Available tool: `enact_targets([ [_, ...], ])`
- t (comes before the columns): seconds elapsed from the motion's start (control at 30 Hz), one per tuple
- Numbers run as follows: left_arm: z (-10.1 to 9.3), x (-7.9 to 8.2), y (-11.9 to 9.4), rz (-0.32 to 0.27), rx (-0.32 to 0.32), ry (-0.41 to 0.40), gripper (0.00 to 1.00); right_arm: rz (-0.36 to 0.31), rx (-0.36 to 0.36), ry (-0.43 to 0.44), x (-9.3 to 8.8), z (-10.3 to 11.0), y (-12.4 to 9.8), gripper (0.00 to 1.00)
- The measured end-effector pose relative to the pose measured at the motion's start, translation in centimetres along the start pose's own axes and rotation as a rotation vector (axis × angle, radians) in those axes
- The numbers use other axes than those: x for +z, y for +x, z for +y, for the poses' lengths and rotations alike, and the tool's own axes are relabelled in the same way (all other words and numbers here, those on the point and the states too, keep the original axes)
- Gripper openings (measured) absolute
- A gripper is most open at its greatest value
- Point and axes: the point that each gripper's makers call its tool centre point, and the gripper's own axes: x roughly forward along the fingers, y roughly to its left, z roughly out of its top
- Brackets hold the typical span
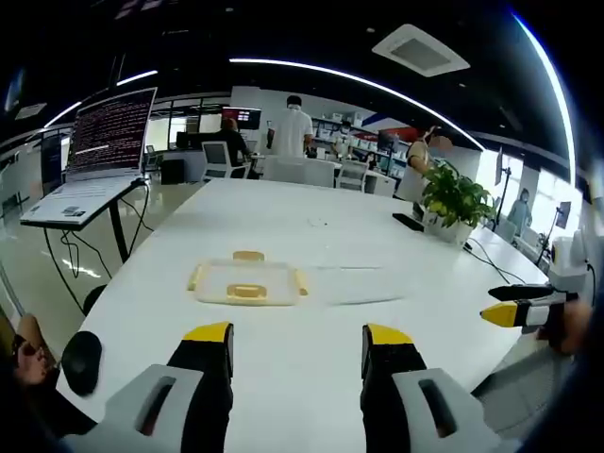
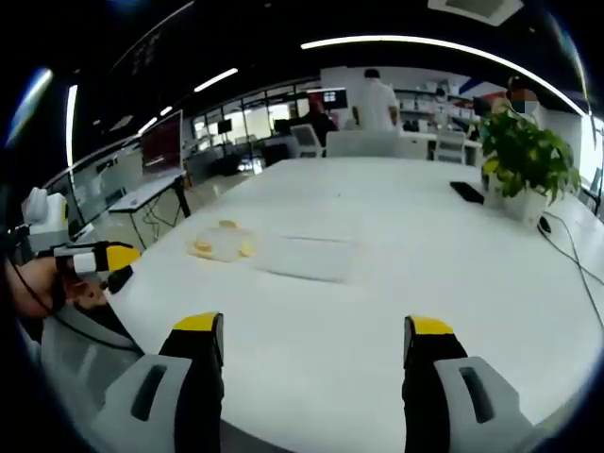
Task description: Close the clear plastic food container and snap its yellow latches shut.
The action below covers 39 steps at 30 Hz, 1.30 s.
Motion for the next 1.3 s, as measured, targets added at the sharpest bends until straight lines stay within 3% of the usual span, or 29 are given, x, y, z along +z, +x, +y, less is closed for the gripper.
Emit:
enact_targets([
  [1.3, -0.32, -0.49, 0.22, 0.035, -0.013, 0.021, 0.48, 0.035, 0.008, 0.011, -0.54, 0.03, 0.25, 0.74],
])
